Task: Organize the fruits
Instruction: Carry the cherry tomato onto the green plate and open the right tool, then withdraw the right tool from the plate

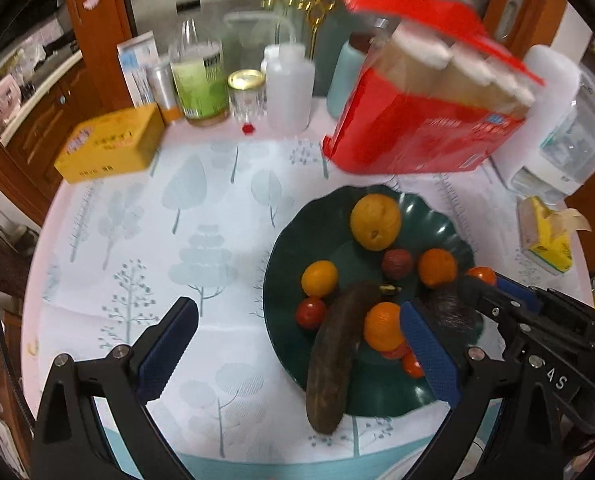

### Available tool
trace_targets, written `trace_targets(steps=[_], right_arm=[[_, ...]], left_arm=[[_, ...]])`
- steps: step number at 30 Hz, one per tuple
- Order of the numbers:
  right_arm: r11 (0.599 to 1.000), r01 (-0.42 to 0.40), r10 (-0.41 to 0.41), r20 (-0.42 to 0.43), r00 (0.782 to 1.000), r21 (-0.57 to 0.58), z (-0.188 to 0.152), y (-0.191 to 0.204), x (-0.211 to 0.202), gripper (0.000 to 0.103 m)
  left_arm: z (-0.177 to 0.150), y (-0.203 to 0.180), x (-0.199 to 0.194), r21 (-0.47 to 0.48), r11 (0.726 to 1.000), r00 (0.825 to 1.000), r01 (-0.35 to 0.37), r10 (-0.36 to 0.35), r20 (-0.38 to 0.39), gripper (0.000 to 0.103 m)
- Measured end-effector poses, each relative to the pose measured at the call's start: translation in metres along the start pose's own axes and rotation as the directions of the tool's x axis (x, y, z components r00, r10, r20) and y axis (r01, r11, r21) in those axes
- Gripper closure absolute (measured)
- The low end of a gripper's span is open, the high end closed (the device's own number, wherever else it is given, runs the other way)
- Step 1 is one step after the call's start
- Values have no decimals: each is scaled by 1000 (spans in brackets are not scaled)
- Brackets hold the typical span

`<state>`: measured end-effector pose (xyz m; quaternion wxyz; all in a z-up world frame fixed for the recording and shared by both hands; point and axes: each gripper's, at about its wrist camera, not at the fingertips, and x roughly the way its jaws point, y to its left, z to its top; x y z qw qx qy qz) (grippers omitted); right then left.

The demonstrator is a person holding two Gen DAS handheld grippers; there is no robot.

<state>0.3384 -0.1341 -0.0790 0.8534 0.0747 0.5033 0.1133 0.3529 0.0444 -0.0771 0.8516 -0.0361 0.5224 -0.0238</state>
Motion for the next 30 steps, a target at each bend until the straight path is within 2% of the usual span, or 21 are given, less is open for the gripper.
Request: trace_targets(steps=[6, 12, 20, 30], right_arm=[[1000, -7, 6, -32, 999, -26, -4, -3, 39, 76], [997, 4, -6, -15, 1000, -80, -5, 3, 48, 74], [994, 18, -17, 12, 1000, -110, -7, 10, 47, 71], [995, 30, -26, 44, 999, -90, -15, 8, 29, 71]], left_arm=[[-4, 12, 42, -39, 999, 998, -5, 3, -60, 3], [-8, 19, 55, -48, 999, 997, -6, 3, -78, 3], [-11, 18, 53, -38, 999, 997, -8, 5, -72, 3], [-24, 10, 30, -23, 1000, 999, -3, 2, -54, 3]])
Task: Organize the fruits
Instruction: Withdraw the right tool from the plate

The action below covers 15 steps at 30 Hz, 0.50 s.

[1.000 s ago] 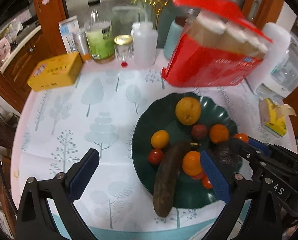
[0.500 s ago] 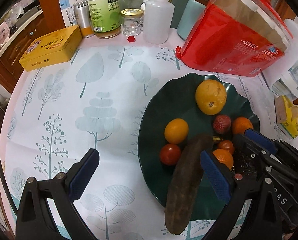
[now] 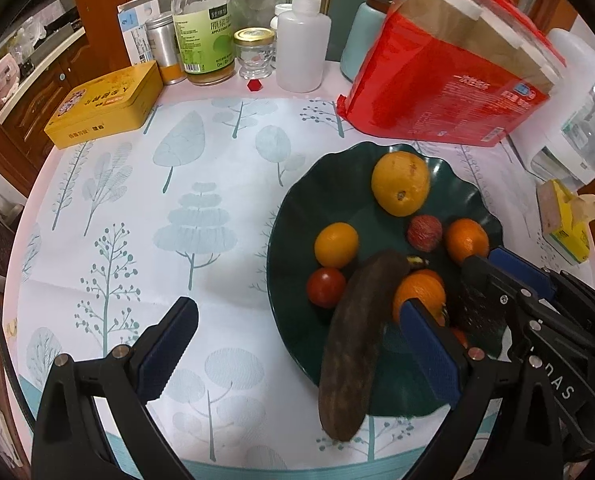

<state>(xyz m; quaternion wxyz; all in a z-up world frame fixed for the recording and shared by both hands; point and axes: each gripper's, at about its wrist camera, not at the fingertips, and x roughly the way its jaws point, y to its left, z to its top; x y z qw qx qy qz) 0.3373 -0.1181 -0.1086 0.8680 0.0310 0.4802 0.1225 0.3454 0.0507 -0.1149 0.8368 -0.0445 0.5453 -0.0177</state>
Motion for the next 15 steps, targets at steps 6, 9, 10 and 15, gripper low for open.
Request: trace_targets(steps=[6, 9, 10, 15], right_arm=[[999, -17, 16, 17, 1000, 48, -20, -1, -23, 71], [996, -36, 34, 26, 999, 83, -40, 1, -39, 71], [995, -40, 37, 28, 999, 89, -46, 1, -44, 71], [994, -32, 30, 29, 999, 101, -91, 10, -79, 71]], left_arm=[[-27, -2, -23, 6, 1000, 1000, 10, -10, 14, 3], [-51, -5, -38, 14, 1000, 1000, 15, -15, 17, 3], [-61, -6, -45, 14, 1000, 1000, 18, -18, 19, 3], [-109, -10, -77, 20, 999, 999, 38, -38, 29, 3]])
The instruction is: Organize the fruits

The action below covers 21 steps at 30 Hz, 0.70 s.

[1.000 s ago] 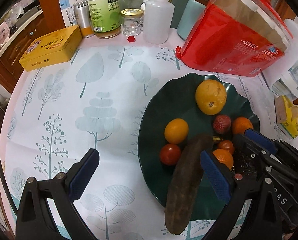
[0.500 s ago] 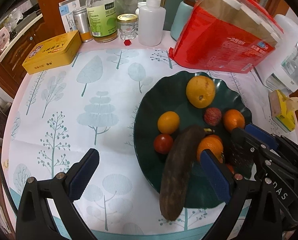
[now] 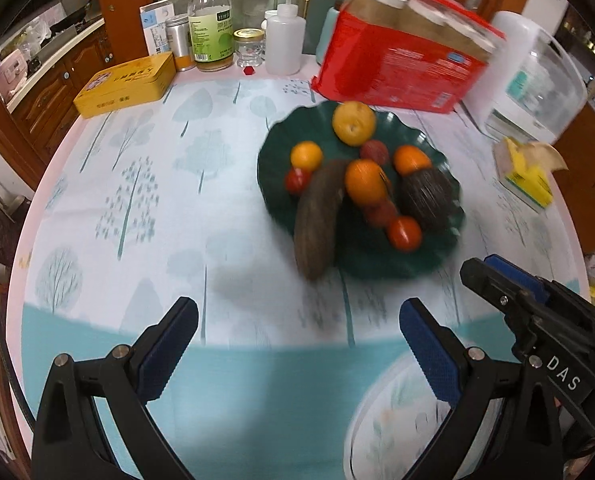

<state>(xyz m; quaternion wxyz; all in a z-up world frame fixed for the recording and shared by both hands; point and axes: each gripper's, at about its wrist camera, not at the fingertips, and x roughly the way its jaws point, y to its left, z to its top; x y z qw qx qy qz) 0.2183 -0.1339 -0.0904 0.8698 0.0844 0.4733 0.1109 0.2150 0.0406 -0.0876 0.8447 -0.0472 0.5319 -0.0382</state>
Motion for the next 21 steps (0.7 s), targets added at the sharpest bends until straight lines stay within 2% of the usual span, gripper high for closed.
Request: trace_targets(steps=[7, 13, 21], right_arm=[[999, 33, -33, 13, 999, -3, -66, 9, -61, 71], [994, 108, -109, 31, 994, 19, -122, 8, -111, 70], [984, 168, -174, 120, 977, 56, -156, 8, -178, 64]], left_arm=[[-69, -8, -55, 40, 999, 999, 28, -29, 29, 3], [-117, -11, -93, 67, 997, 997, 47, -51, 53, 3], [-157, -7, -135, 52, 999, 995, -3, -2, 99, 3]])
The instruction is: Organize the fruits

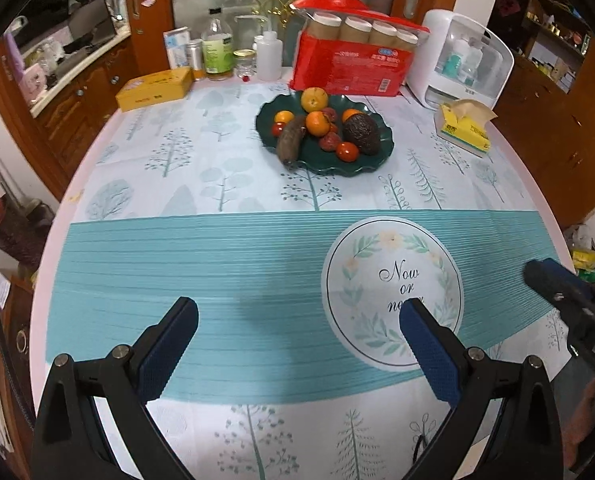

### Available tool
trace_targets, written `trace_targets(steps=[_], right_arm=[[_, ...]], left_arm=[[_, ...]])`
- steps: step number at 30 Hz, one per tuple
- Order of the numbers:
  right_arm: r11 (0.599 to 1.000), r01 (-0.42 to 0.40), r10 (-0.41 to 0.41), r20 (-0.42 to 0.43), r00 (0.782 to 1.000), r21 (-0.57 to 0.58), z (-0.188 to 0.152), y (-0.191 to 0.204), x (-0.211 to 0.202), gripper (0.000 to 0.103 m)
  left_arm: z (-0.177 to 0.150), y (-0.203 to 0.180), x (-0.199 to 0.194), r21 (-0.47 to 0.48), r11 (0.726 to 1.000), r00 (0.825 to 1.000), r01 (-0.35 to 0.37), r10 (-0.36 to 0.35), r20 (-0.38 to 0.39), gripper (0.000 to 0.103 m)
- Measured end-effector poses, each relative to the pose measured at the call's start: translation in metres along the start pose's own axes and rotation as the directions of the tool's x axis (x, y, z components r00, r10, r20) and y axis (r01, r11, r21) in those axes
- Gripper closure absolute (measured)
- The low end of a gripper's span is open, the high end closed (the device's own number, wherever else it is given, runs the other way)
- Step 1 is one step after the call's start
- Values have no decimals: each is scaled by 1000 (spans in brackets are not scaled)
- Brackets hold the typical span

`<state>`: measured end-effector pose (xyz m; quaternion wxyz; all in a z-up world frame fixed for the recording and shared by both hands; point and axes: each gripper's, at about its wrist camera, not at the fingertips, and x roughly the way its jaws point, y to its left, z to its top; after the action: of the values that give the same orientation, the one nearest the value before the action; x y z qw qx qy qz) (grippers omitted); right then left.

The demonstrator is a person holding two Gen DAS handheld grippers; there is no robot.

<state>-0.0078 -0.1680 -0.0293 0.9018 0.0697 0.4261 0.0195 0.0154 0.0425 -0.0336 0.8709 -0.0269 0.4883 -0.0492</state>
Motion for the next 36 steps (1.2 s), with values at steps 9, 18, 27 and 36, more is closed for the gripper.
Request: trace_targets(steps=[9, 18, 27, 36], right_arm=[[995, 32, -26, 57, 998, -99, -13, 3, -49, 51], [980, 39, -29, 52, 998, -196, -29, -6, -70, 43], [980, -8, 16, 37, 999, -197, -33, -11, -70, 42], [976, -11, 22, 49, 999, -218, -34, -7, -72, 42]], left_arm=[[-15, -24, -38, -15, 999, 999, -29, 30, 40, 3], [-33, -61, -61, -1, 997, 994, -77, 77, 84, 3], [-45, -72, -73, -1, 993, 988, -115, 115, 100, 3], [-44, -71, -72, -10, 993, 988, -117, 117, 96, 3]])
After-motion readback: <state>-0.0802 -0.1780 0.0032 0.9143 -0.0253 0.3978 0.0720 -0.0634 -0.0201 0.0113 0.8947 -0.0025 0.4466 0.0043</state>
